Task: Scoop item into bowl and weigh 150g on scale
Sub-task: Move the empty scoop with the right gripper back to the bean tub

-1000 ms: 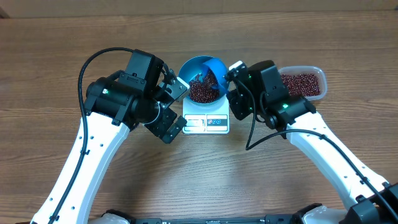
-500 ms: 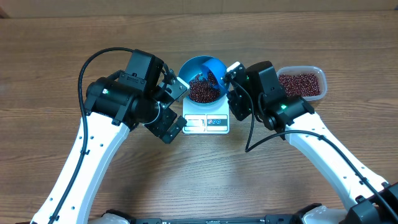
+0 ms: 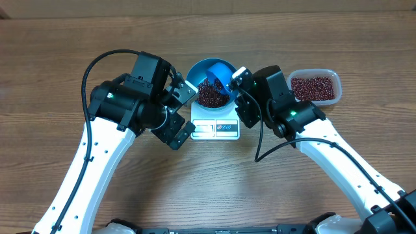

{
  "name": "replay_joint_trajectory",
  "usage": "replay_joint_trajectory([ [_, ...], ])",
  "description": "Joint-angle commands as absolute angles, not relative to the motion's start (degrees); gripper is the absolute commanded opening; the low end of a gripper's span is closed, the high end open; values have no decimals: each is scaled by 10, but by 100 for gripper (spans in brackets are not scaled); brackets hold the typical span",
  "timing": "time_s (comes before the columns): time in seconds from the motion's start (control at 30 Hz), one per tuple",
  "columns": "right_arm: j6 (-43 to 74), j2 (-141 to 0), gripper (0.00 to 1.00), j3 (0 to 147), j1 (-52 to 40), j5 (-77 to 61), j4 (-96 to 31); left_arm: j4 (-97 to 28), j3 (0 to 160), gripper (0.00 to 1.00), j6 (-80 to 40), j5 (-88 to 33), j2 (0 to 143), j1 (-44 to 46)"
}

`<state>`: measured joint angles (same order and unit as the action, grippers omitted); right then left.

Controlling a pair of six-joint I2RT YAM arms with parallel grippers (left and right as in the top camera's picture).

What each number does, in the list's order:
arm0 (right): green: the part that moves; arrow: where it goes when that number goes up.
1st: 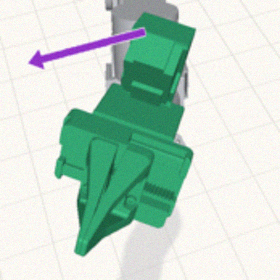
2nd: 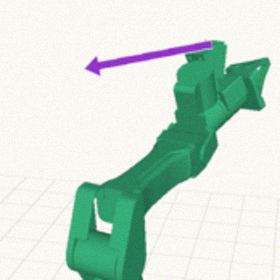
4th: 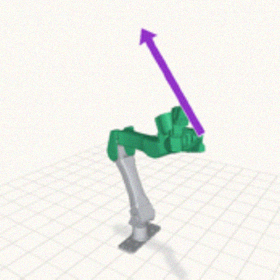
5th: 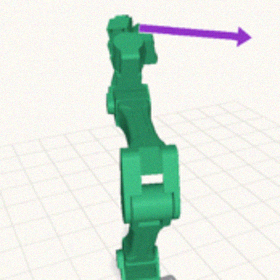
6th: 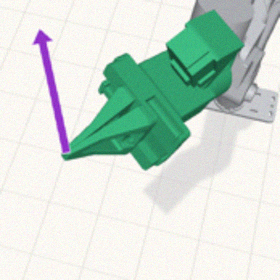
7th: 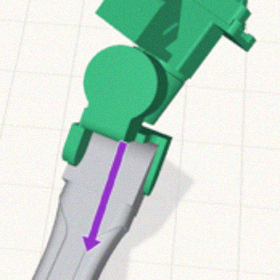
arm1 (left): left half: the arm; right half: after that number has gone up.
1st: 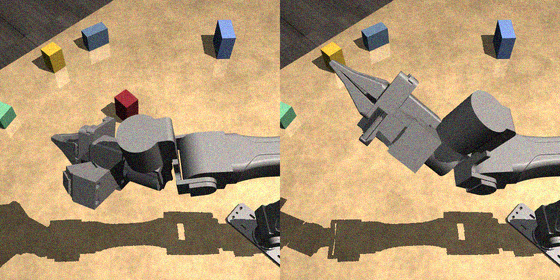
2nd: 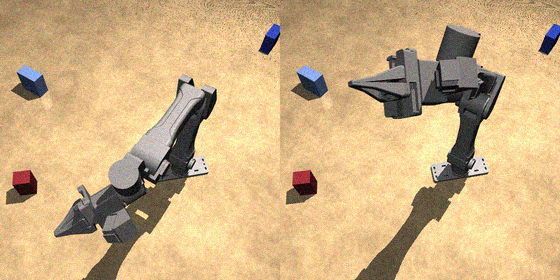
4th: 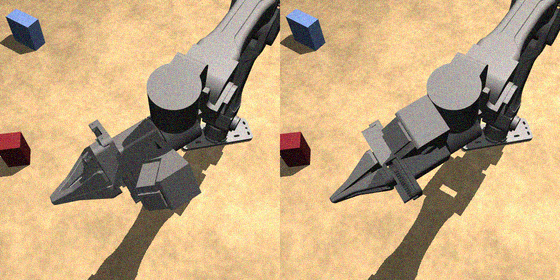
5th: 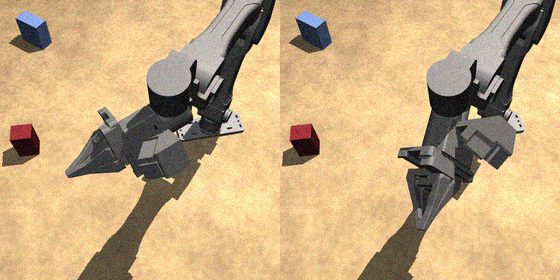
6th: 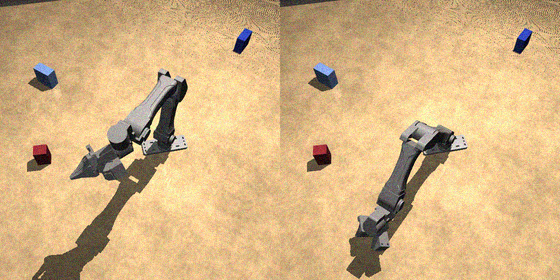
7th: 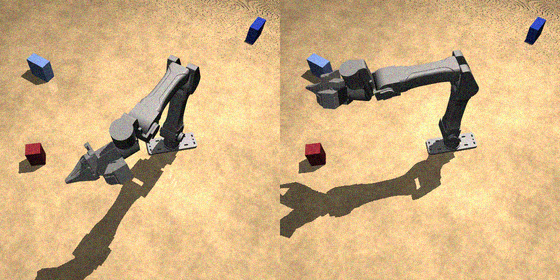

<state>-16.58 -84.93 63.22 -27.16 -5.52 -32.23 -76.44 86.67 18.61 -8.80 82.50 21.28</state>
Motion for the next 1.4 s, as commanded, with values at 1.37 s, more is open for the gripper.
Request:
replay_joint_trajectory([
  [1.37, -306, -848, 4, 649, -307, 85, -325, -763, 864, 99, 199, -97, 817, 210],
])
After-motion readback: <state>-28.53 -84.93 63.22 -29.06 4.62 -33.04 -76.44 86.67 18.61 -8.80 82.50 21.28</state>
